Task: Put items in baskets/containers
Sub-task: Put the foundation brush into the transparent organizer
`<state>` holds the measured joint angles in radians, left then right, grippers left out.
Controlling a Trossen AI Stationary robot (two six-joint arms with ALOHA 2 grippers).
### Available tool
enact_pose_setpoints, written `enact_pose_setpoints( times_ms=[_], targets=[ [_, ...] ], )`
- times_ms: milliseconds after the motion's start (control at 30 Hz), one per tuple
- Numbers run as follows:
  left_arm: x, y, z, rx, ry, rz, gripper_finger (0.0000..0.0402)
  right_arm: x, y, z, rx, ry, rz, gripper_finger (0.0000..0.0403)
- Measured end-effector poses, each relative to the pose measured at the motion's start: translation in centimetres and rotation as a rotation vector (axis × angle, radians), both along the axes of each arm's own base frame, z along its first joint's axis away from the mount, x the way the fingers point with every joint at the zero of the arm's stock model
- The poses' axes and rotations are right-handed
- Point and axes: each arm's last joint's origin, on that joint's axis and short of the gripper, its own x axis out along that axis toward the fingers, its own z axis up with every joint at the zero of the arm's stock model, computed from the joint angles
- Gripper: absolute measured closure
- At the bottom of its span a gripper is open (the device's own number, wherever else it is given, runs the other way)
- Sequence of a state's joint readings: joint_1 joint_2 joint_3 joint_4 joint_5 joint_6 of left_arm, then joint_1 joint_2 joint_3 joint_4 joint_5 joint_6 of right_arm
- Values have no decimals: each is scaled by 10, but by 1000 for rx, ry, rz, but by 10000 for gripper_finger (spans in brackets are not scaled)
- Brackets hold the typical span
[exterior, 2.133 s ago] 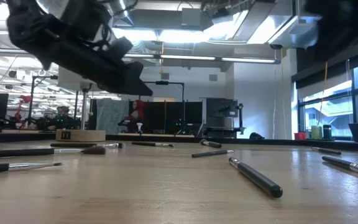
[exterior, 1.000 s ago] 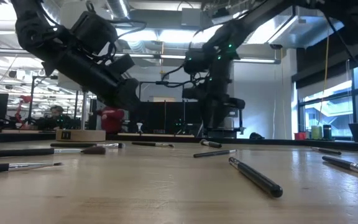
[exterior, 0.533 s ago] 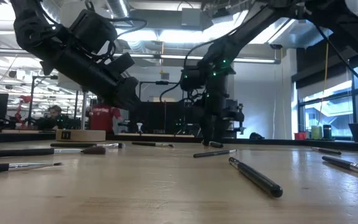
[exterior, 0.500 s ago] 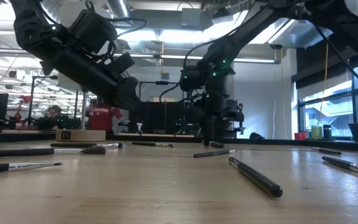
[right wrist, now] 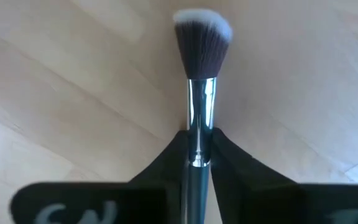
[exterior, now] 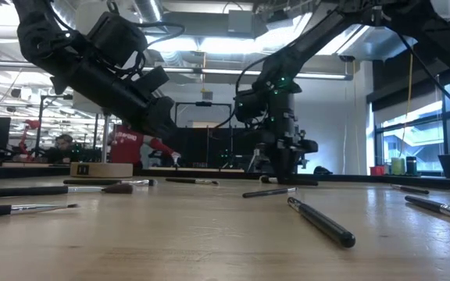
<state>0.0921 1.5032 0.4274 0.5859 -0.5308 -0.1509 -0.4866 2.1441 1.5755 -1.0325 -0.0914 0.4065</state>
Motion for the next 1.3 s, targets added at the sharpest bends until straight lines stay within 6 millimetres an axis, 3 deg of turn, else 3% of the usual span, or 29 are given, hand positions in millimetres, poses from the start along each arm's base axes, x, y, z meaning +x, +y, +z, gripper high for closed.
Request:
enact_pose_setpoints(
  times_ms=[133,400,600,733,833,1000,1200,1300],
  targets=[
    [0,0,0,-8,-6,4,261,0,0,-1,4,-3,6,333],
    [0,0,0,-9,-4,4,261,2,0,-1,-8,-34,76,359],
    [0,0,-1,-9,0,4,261,2,-1,-2,-99,18,101,324],
    [0,0,-1,-9,0,4,261,4,5,8,-184,23,127,331],
    [-1,0,-1,-11,7,2,261,7,15,29,-265,-27,149,356],
    [-2,-1,-4,-44,21,-8,261,-4,44,92,-410,-168,164,362],
    [-4,-6,-9,-78,63,-7,261,-49,104,137,-492,-344,160,337],
    [-5,-9,-10,-81,68,-2,261,-81,144,144,-513,-399,179,345]
  ],
)
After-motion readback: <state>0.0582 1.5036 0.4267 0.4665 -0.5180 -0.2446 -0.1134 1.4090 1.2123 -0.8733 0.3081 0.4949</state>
